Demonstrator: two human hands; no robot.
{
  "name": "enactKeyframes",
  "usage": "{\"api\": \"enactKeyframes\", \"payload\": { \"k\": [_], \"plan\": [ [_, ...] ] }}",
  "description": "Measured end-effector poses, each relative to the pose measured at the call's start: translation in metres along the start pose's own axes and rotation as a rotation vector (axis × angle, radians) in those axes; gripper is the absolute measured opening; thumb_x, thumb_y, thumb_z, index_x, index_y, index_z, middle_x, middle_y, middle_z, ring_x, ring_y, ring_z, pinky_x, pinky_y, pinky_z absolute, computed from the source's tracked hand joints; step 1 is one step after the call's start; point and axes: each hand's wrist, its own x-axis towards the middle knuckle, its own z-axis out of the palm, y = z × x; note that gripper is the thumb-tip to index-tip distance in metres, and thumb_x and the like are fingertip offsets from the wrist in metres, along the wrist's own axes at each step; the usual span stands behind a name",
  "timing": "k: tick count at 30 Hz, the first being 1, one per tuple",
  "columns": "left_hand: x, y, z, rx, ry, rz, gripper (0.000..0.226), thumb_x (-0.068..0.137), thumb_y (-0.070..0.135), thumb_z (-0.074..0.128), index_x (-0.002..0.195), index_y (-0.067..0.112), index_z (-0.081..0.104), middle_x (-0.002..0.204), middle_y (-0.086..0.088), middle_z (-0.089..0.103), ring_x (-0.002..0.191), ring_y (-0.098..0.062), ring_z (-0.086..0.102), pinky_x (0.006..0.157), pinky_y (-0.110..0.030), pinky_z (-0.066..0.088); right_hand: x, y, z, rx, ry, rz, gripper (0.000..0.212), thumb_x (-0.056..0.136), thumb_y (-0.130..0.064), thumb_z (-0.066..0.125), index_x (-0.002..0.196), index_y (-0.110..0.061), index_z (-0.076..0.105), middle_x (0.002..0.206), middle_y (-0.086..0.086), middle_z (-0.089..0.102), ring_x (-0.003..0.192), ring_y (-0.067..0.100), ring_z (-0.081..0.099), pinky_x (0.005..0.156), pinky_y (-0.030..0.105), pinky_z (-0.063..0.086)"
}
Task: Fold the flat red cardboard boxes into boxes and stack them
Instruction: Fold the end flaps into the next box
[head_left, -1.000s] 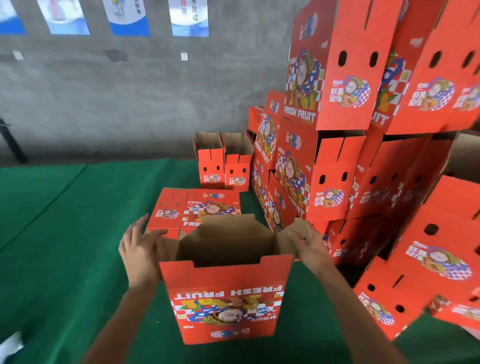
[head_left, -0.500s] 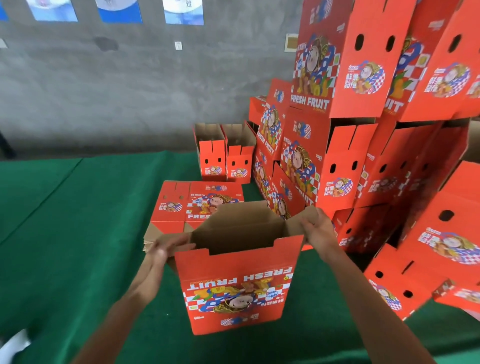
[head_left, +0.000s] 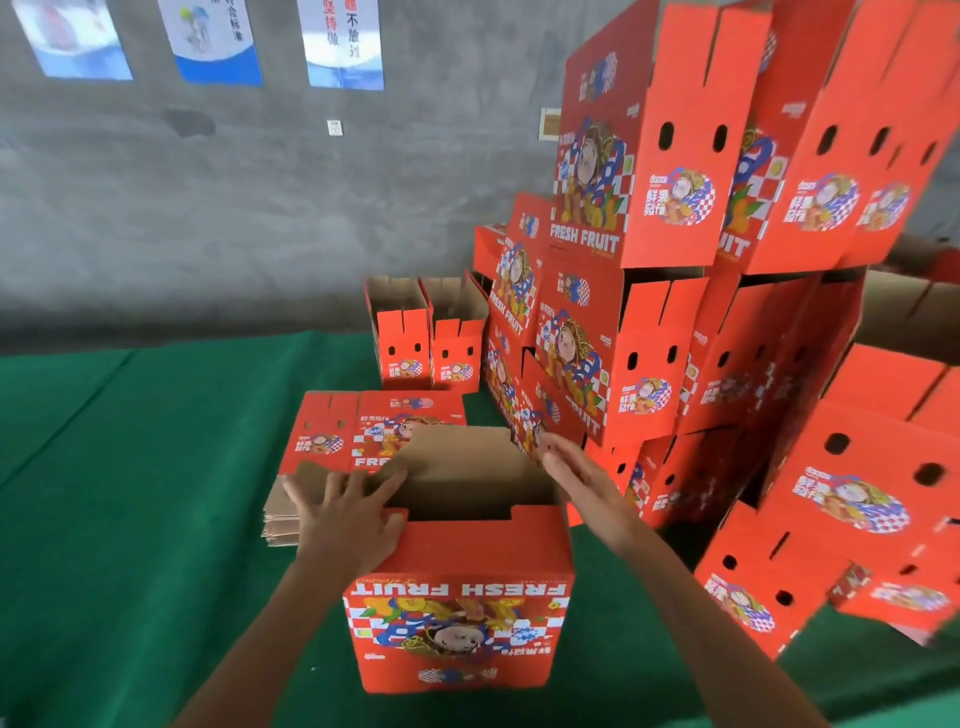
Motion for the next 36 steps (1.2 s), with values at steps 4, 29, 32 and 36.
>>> {"api": "enactKeyframes", "payload": {
  "k": [4, 29, 32, 36],
  "plan": [
    [0.002, 0.001, 0.01, -0.063, 0.006, -0.023, 0.066, 0.09, 0.067, 0.005, 0.156, 0.058, 0.006, 0.158, 0.007, 0.03, 0.147, -0.023, 0.023, 0.109, -0.079, 0.012, 0.004, 0.006, 0.011, 0.035, 0.02, 0.033, 0.037, 0.104, -0.058, 0.042, 0.14, -0.059, 0.049, 0.139, -0.042, 0.045, 0.138, -0.011, 0.038, 0.122, 0.029, 0.028],
    [-0.001, 0.02, 0.025, -0.652, 0.364, 0.245, 0.013, 0.097, 0.027, 0.07, 0.107, 0.032, 0.076, 0.115, 0.018, 0.073, 0.109, -0.003, 0.065, 0.114, -0.045, 0.042, 0.04, 0.02, 0.018, -0.377, -0.078, 0.018, 0.063, 0.076, -0.034, 0.075, 0.126, -0.058, 0.045, 0.137, -0.011, 0.043, 0.129, 0.018, 0.041, 0.104, 0.044, 0.044],
    [0.007, 0.02, 0.023, -0.678, 0.271, 0.2, 0.015, 0.1, 0.025, 0.065, 0.092, 0.03, 0.076, 0.102, 0.02, 0.074, 0.095, 0.0, 0.066, 0.114, -0.039, 0.038, 0.036, 0.028, 0.024, -0.396, -0.032, -0.015, 0.062, 0.08, -0.034, 0.074, 0.125, -0.058, 0.038, 0.136, -0.015, 0.039, 0.13, 0.012, 0.036, 0.105, 0.039, 0.04],
    [0.018, 0.015, 0.016, -0.812, 0.138, 0.123, 0.024, 0.096, 0.014, 0.069, 0.097, 0.038, 0.07, 0.099, 0.022, 0.065, 0.091, 0.005, 0.061, 0.083, -0.024, 0.051, 0.036, 0.03, 0.028, -0.312, 0.064, 0.004, 0.077, 0.085, -0.023, 0.078, 0.134, -0.052, 0.025, 0.144, -0.009, 0.04, 0.137, 0.017, 0.039, 0.109, 0.041, 0.041]
  ]
}}
